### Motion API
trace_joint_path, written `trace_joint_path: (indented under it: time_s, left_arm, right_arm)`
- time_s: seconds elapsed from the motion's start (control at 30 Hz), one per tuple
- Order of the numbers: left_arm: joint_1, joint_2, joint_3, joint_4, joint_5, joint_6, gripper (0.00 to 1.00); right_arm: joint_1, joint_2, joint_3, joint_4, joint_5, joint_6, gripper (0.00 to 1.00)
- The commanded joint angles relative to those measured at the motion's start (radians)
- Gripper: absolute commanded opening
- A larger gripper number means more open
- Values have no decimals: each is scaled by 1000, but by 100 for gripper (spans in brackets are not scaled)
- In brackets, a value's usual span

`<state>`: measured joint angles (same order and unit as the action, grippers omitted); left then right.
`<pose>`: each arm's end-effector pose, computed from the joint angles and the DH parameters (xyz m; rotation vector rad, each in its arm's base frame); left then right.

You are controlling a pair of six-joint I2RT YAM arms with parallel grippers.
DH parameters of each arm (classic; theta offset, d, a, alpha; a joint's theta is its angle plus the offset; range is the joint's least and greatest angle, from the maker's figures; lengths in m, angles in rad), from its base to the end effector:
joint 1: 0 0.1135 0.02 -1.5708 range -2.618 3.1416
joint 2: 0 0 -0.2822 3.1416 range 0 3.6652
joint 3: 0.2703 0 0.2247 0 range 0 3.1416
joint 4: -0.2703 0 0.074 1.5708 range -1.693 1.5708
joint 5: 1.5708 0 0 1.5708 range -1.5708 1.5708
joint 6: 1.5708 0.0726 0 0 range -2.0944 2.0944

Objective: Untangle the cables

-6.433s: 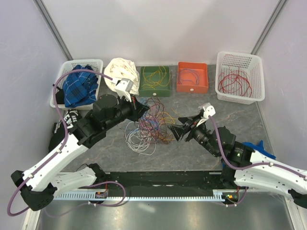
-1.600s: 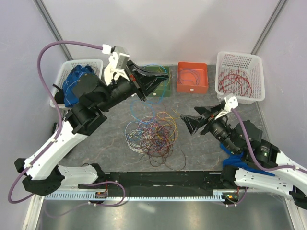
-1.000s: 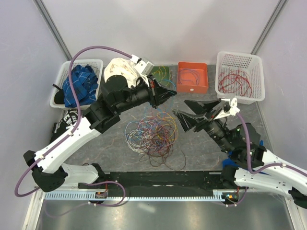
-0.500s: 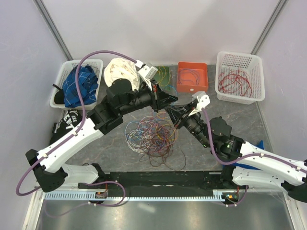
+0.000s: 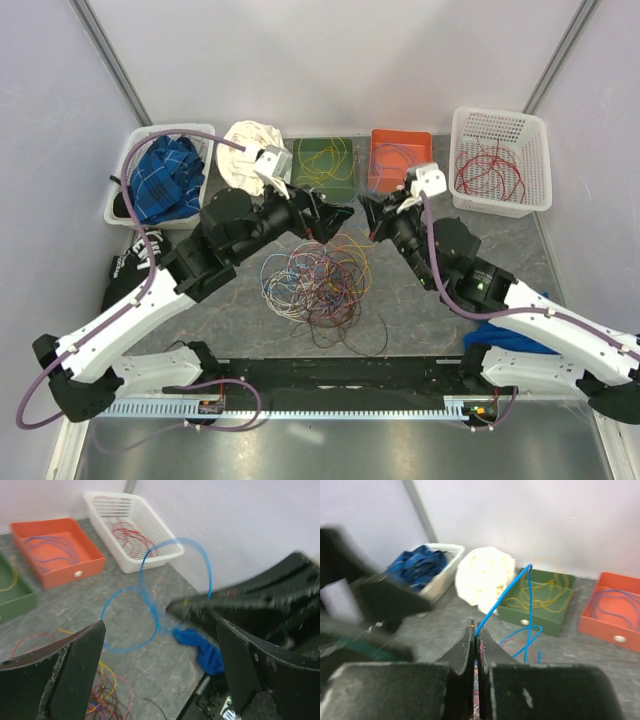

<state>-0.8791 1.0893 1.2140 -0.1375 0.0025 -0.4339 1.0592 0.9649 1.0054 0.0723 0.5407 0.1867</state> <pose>0.1550 -0.1875 0.4482 0.3730 1.6383 -1.0141 0.1347 0.1636 0.4295 -0.2030 1.4907 0.6152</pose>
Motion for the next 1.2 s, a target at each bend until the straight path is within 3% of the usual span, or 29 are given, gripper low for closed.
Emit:
trace_joint_path:
  time_s: [0.0, 0.23, 0.4, 0.63, 1.0, 1.17]
  left_arm:
    - [-4, -94, -76, -60, -192, -17, 100]
    - [-4, -287, -244, -137, -337, -132, 100]
    - [-4, -434, -393, -148, -334, -221, 100]
    - [-4, -538, -531, -218, -306, -307, 100]
    - [-4, -542, -605, -234, -305, -325, 100]
    - [-4, -487, -607, -217, -315, -321, 100]
  right_arm:
    - [-118, 53, 137, -100, 2, 39, 0]
    - [-349, 233, 324, -161, -56, 82, 0]
    - [-513, 394, 488, -186, -131, 146, 0]
    - [-653, 722, 732, -291, -219, 178, 0]
    - [-754, 1049, 1088, -402, -225, 142, 0]
    - [-786, 1121, 1124, -408, -254, 158, 0]
